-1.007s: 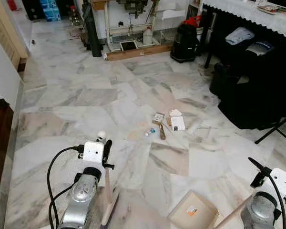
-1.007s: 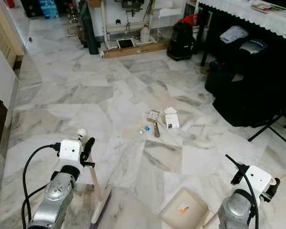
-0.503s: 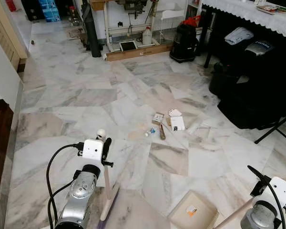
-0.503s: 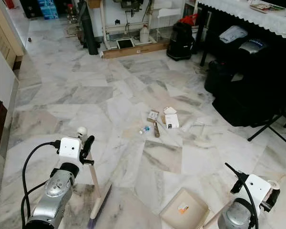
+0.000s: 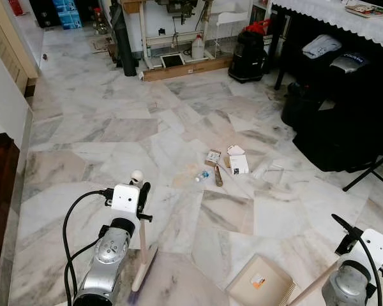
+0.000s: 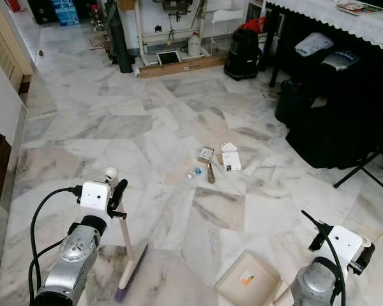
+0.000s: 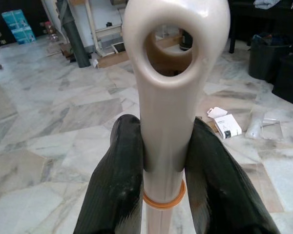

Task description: Sweep floor

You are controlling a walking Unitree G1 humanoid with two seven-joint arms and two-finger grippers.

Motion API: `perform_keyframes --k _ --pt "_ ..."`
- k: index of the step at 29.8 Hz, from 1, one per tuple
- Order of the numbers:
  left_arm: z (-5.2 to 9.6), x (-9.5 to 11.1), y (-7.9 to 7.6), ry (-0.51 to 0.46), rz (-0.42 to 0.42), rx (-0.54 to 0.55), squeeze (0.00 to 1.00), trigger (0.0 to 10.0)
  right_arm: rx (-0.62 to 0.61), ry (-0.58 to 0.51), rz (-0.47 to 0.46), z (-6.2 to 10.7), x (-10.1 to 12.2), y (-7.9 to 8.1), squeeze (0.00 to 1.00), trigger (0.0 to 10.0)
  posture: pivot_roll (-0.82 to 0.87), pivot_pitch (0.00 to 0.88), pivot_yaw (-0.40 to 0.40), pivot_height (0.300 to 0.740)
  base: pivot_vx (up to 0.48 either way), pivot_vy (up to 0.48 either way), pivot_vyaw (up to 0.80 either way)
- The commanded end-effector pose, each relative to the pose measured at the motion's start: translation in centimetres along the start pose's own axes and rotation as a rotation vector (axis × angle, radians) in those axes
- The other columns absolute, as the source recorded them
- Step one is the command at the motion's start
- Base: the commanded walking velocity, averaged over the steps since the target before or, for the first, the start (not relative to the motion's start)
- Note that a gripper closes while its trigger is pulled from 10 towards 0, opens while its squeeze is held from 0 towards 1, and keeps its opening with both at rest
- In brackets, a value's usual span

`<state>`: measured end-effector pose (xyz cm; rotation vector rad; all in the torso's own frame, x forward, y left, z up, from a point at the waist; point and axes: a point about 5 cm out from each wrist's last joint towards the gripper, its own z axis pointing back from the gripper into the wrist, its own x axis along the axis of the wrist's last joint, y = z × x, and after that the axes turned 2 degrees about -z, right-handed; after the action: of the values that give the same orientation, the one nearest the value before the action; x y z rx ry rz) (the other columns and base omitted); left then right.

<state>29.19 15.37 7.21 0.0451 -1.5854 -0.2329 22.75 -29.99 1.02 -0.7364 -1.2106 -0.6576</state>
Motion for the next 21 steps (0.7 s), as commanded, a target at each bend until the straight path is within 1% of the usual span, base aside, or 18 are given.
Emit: perform_keyframes --k 1,6,13,14,15,19,20,21 --pt "0.0 0.4 0.4 -0.028 -0.014 0.010 0.00 10.0 -0.009 -0.003 -0.003 -0.2 0.3 0.1 0.00 10.0 -0.06 0.000 0.015 0.740 0.000 0.000 0.00" --pt "0.3 0.3 0.8 -0.027 -0.020 0.029 0.00 10.0 0.009 0.003 -0.005 -0.3 0.5 0.7 0.00 10.0 -0.05 0.000 0.005 0.740 0.000 0.000 0.00" --pt "0.2 0.4 1.1 -0.030 -0.026 0.042 0.00 10.0 0.022 0.015 -0.012 -0.4 0.7 1.4 0.00 10.0 -0.03 0.000 -0.001 0.740 0.000 0.000 0.00" --pt "0.1 0.5 1.2 -0.031 -0.027 0.045 0.00 10.0 0.023 0.020 -0.013 -0.4 0.7 1.5 0.00 9.3 -0.03 0.000 -0.002 0.740 0.000 0.000 0.00" --pt "0.1 0.5 1.4 -0.031 -0.029 0.047 0.00 10.0 0.024 0.026 -0.015 -0.4 0.7 1.7 0.00 10.0 -0.03 0.000 -0.001 0.740 0.000 0.000 0.00" --pt "0.2 0.5 1.5 -0.033 -0.032 0.052 0.00 10.0 0.023 0.034 -0.015 -0.4 0.6 1.8 0.00 10.0 -0.03 0.000 -0.001 0.740 0.000 0.000 0.00" --pt "0.2 0.5 1.6 -0.033 -0.033 0.053 0.00 10.0 0.024 0.037 -0.016 -0.3 0.6 1.8 0.00 9.5 -0.02 0.000 -0.001 0.740 0.000 0.000 0.00" --pt "0.1 0.6 1.6 -0.034 -0.035 0.054 0.00 10.0 0.022 0.042 -0.016 -0.3 0.5 1.8 0.00 8.4 -0.02 0.000 0.000 0.740 0.000 0.000 0.00"
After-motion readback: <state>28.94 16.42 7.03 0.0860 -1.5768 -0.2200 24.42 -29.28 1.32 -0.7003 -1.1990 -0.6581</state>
